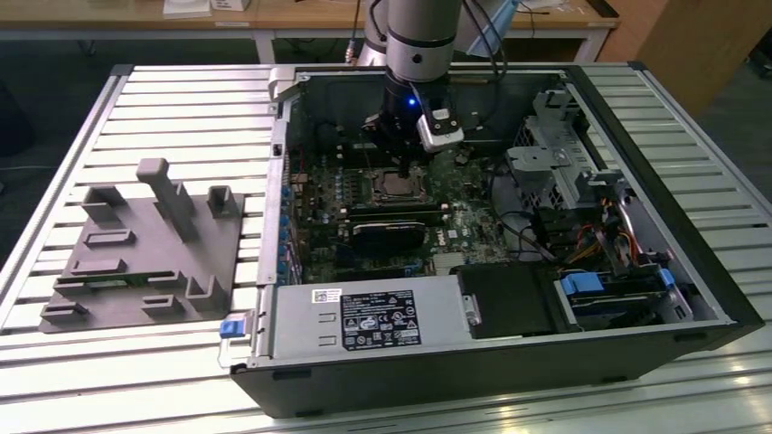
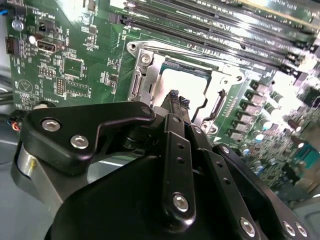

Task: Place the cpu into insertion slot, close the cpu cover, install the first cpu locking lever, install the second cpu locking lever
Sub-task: 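Close the cpu cover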

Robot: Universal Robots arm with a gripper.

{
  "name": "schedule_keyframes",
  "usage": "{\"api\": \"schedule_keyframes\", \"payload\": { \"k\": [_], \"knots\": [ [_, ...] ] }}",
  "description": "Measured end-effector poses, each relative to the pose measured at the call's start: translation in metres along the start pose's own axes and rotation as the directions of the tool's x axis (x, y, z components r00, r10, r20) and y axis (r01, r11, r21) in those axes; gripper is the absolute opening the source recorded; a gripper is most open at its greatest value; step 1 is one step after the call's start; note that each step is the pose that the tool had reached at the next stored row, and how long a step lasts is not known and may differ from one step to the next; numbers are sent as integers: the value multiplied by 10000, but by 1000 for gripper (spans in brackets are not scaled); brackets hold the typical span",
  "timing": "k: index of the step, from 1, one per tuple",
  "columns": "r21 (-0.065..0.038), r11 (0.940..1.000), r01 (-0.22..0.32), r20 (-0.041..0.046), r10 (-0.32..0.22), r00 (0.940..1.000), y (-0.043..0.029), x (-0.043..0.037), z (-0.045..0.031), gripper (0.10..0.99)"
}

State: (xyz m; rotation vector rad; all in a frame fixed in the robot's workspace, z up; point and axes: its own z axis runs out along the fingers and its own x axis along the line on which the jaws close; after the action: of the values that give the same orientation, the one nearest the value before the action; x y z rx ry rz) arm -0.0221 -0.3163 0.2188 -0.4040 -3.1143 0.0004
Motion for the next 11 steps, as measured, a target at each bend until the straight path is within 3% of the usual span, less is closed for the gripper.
{"api": "schedule_keyframes", "payload": {
  "k": [7, 11],
  "knots": [
    [10, 9989, 458, 17, -458, 9989, -1, 4, 1, 106],
    [-31, 9978, 656, 217, -655, 9976, -4, 9, 9, 106]
  ]
}}
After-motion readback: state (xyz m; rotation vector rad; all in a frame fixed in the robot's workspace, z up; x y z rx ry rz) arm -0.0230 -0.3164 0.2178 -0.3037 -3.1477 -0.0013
